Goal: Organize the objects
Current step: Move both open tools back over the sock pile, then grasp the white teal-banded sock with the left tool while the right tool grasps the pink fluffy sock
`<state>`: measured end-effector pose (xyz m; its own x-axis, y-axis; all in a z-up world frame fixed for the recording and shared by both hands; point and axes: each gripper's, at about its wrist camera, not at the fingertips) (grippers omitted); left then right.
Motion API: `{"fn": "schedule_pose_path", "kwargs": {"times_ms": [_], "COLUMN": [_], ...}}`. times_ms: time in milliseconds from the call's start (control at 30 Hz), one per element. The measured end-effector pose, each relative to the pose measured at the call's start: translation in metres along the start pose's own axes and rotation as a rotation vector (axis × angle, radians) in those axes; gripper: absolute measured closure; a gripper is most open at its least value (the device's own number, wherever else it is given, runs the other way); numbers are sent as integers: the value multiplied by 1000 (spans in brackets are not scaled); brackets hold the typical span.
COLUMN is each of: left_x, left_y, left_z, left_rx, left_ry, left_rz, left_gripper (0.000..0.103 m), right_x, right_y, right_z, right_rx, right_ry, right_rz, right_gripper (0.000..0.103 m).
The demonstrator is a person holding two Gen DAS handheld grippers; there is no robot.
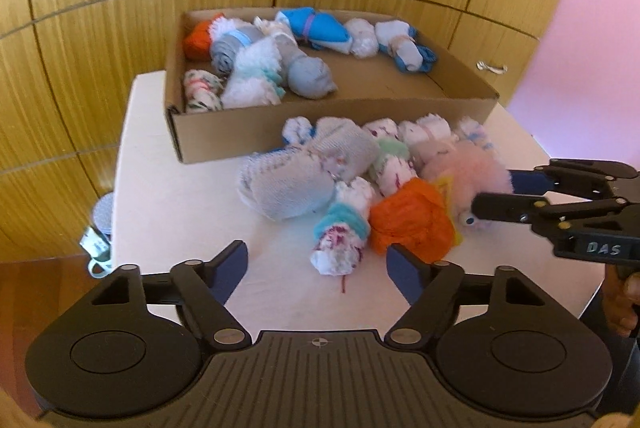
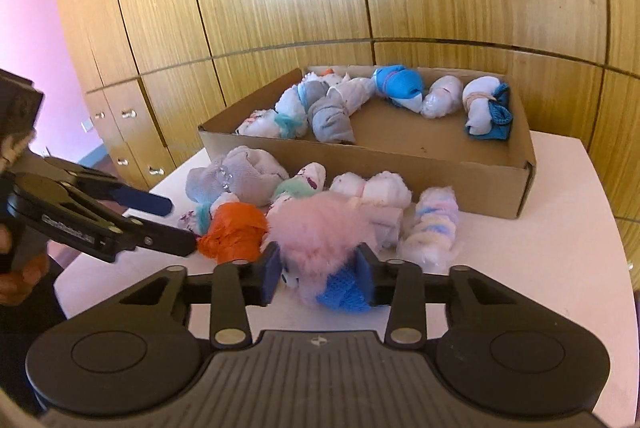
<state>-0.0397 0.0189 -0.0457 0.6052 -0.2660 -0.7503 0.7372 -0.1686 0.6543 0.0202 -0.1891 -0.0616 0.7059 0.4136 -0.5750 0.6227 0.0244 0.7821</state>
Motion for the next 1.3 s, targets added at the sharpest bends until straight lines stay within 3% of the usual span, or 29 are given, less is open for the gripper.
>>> {"fn": "schedule_pose_path", "kwargs": {"times_ms": [233, 333, 400, 567, 600, 700, 867, 967, 1300], "left_x": [9, 12, 13, 13, 13, 13, 12, 11, 9], "left_y": [5, 6, 6, 5, 5, 5, 6, 5, 5], "left_z": [8, 12, 15, 22, 22, 26, 29, 30, 40], "left_rx": [25, 36, 46, 74, 72, 70, 71, 66, 74], "left_ry": [-17, -18, -15, 26, 34, 65, 87, 89, 126], "left_rz": [5, 8, 8, 5, 5, 1, -9, -11, -41], "left_gripper": [29, 30, 31, 45, 47, 52, 65, 67, 72], "right_x": [-33, -37, -35, -22, -18, -9, -4, -9, -24], "right_y": [-13, -15, -15, -12, -12, -10, -14, -16, -16], "right_z": [1, 2, 2, 1, 1, 2, 2, 2, 5], "right_rx": [8, 1, -7, -62, -72, -87, -79, -67, -30], "right_ry": [-27, -41, -52, -81, -86, -81, -73, -77, -69], "right_rz": [17, 22, 28, 19, 16, -5, -40, -27, -10], "right_gripper": [72, 68, 63, 39, 39, 39, 61, 65, 65]}}
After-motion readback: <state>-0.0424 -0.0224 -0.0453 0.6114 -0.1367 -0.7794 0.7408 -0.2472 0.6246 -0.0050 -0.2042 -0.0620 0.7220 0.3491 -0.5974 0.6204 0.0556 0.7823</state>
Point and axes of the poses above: each gripper's, at about its wrist camera, not at the fingertips, and x roughly the way its jaws point, z to its right, y to its top, and after that the axes turned 4 degrees about x, right-handed
